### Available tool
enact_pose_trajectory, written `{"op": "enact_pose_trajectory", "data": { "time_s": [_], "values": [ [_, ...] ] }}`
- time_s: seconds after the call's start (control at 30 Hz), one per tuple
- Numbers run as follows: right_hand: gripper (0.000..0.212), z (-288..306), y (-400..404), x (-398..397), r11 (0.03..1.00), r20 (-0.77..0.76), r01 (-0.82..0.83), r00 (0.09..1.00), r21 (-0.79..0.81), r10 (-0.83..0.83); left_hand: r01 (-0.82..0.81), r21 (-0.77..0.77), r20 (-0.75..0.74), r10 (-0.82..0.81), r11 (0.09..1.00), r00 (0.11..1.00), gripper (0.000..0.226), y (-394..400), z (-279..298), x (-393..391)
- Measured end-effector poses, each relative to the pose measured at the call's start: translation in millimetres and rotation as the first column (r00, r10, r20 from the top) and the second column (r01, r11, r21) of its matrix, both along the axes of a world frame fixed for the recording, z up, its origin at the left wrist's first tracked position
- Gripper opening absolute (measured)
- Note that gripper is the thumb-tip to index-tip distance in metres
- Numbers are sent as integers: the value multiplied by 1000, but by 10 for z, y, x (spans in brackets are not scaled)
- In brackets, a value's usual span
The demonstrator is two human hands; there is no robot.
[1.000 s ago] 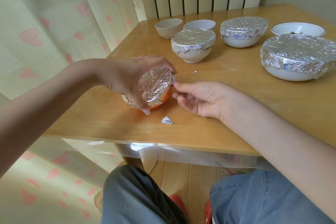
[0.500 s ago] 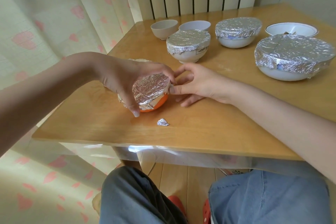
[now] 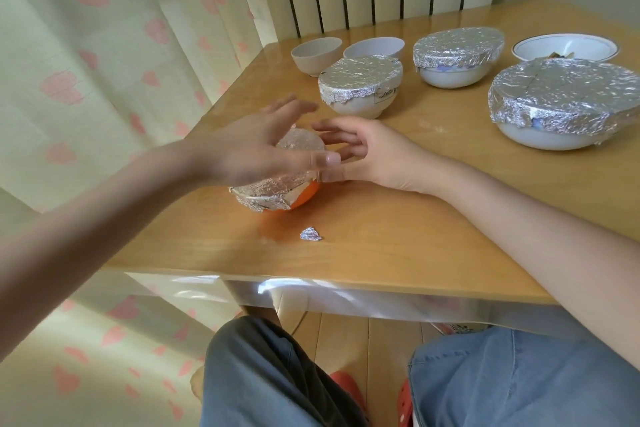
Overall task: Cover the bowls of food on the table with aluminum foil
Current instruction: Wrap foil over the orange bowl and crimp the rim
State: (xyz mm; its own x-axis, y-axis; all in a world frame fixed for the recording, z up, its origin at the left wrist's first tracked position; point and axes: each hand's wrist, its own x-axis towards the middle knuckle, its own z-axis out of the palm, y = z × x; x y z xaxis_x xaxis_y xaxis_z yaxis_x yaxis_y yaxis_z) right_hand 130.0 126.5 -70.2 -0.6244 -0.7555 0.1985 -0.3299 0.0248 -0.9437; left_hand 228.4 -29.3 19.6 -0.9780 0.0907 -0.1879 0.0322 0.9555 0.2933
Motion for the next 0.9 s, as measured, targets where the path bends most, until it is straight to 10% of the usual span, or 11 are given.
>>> {"op": "enact_pose_trajectory", "data": {
  "time_s": [0.9],
  "values": [
    [62,-8,-57,-219,965,122,-244,965,94,232,55,-227,-31,-64,972,997,108,-190,-481,-154]
  ]
}}
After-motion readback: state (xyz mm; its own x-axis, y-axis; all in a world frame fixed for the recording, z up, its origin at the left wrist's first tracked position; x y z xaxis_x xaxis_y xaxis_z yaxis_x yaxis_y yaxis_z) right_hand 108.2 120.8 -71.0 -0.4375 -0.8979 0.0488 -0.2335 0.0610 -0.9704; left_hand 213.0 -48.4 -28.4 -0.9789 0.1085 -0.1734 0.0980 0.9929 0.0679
